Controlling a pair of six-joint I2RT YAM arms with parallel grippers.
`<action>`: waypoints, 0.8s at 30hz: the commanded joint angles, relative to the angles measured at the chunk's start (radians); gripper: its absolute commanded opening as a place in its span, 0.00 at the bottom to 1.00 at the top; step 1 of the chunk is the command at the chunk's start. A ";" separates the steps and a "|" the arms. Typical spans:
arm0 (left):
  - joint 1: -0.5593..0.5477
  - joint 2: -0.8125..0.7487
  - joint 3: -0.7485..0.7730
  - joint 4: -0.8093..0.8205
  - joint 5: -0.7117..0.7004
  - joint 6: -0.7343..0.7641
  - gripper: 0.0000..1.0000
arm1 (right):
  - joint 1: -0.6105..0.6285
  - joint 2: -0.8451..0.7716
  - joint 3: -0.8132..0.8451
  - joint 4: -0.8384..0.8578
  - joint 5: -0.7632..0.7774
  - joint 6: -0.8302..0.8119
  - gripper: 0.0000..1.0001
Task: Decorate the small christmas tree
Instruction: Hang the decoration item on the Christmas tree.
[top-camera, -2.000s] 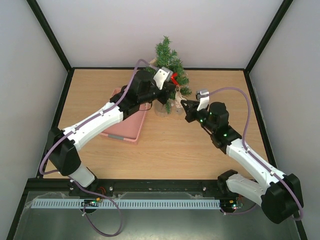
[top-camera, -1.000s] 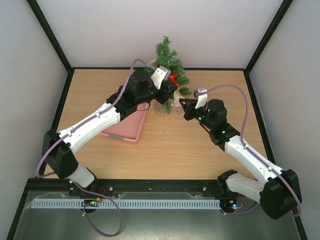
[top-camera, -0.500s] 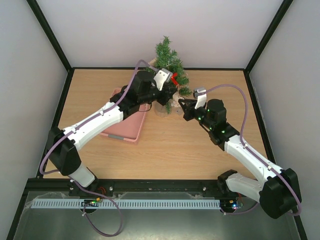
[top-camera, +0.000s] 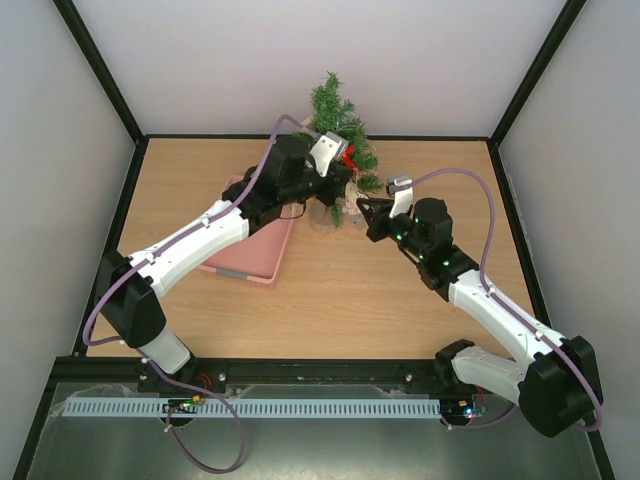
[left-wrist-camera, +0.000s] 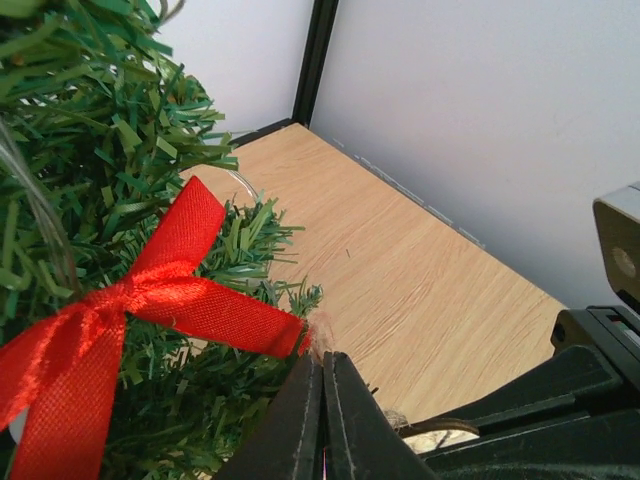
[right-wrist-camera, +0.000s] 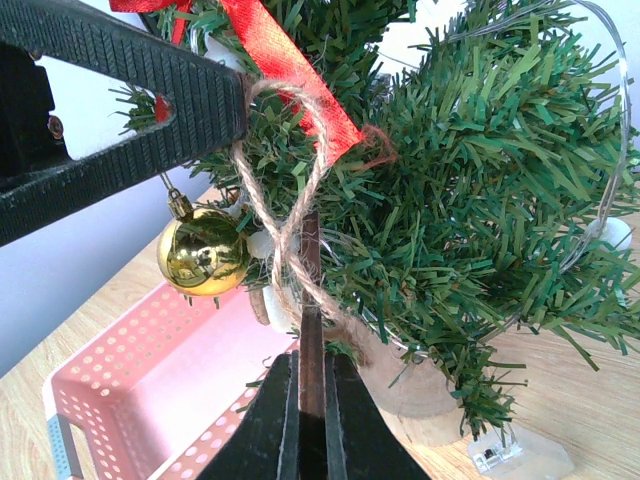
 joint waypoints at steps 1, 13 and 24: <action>0.007 0.013 0.049 -0.016 -0.012 0.009 0.02 | -0.004 0.008 0.023 0.029 -0.004 -0.015 0.02; 0.008 0.023 0.066 -0.051 -0.048 0.008 0.02 | -0.003 0.032 0.023 0.040 -0.007 -0.014 0.02; 0.009 0.037 0.073 -0.083 -0.080 0.018 0.02 | -0.003 0.054 0.028 0.054 -0.010 -0.011 0.02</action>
